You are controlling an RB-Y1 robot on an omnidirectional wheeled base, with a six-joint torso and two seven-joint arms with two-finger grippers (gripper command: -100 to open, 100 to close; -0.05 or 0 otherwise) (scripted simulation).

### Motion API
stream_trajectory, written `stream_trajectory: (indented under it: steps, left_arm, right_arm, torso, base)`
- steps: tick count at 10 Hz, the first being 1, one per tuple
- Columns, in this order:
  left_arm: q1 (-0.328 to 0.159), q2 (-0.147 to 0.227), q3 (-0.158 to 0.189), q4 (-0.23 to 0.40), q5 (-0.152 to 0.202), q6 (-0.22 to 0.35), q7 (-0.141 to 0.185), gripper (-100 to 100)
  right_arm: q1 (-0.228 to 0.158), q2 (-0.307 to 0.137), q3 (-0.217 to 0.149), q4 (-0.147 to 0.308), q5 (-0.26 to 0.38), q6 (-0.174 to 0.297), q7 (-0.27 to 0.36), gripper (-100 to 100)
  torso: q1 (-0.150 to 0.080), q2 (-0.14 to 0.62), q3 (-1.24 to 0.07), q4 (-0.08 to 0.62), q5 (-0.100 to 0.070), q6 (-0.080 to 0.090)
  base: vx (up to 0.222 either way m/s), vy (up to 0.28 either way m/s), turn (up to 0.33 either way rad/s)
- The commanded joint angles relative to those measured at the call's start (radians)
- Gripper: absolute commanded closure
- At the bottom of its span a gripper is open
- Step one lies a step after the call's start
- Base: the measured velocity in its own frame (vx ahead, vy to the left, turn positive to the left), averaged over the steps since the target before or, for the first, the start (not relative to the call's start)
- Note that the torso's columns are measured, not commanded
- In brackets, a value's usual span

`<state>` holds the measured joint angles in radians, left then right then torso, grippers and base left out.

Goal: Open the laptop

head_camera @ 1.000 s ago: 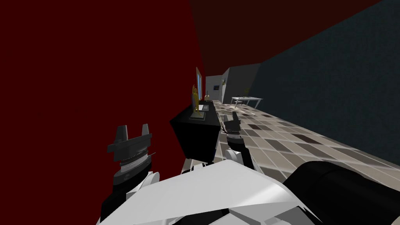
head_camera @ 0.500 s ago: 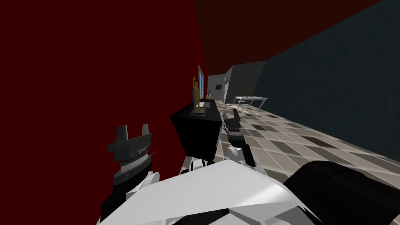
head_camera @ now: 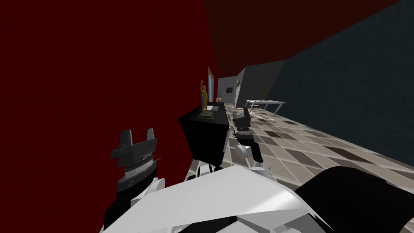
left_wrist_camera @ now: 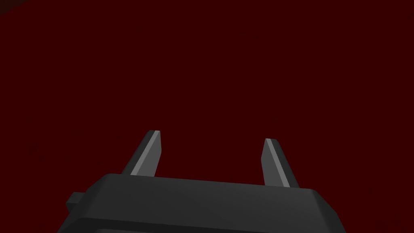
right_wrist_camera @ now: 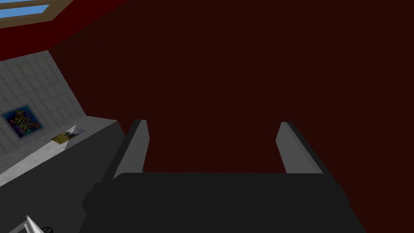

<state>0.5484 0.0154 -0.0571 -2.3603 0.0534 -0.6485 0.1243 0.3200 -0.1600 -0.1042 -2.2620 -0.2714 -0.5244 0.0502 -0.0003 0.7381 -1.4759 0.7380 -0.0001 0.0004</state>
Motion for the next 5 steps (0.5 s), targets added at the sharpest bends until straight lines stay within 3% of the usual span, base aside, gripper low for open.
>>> stream_trajectory:
  steps: [1, 4, 5]
  left_arm:
    - [0.0, 0.0, 0.0, 0.0, 0.0, 0.0, 0.0, 0]
    - [0.0, 0.0, 0.0, 0.0, 0.0, 0.0, 0.0, 0]
    - [0.0, 0.0, 0.0, 0.0, 0.0, 0.0, 0.0, 0]
  right_arm:
    - [-0.083, -0.038, -0.055, 0.03, -0.072, -0.004, 0.047, -100]
    - [-0.171, -0.053, -0.084, 0.044, -0.131, -0.005, 0.07, -100]
    - [-0.203, -0.067, -0.115, 0.06, -0.172, -0.006, 0.094, -100]
  torso:
    - [0.0, 0.0, 0.0, 0.0, 0.0, 0.0]
    - [0.001, -0.001, 0.0, 0.0, 0.0, -0.001]
    - [0.001, -0.001, -0.001, 0.0, 0.0, 0.0]
  base:
    - [-0.071, -0.053, 0.267]
    - [-0.052, -0.035, 0.108]
    - [-0.052, -0.023, 0.169]
